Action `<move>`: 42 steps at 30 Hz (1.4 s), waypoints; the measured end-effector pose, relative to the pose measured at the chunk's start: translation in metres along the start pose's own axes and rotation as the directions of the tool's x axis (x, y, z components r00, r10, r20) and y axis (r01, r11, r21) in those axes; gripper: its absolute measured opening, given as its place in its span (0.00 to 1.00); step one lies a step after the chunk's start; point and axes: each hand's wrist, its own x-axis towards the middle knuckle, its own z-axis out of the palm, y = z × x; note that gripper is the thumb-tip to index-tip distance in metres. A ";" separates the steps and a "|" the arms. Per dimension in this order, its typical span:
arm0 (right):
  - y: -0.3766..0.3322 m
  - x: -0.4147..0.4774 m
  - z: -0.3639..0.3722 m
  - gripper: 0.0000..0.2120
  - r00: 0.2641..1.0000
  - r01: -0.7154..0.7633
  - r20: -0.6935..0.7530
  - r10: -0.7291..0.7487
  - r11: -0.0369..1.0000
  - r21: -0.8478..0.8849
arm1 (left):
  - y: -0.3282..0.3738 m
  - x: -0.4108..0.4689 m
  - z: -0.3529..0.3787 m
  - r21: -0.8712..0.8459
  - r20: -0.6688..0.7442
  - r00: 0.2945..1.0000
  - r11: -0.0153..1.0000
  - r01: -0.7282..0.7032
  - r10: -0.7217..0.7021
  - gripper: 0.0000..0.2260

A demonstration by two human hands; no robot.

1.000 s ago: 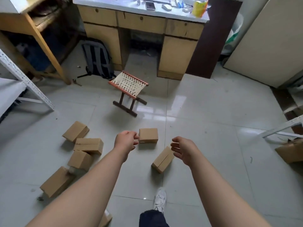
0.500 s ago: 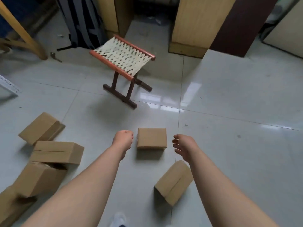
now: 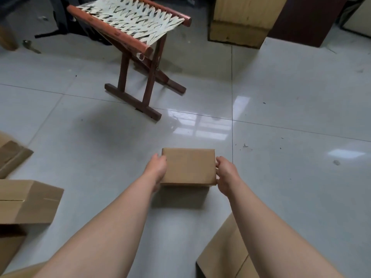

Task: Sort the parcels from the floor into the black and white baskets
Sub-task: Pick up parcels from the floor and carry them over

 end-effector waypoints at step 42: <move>0.064 -0.043 -0.130 0.30 0.988 -0.137 -0.030 0.153 0.756 -0.640 | -0.113 -0.106 0.046 0.484 0.219 0.695 0.694 0.532 -0.685 0.29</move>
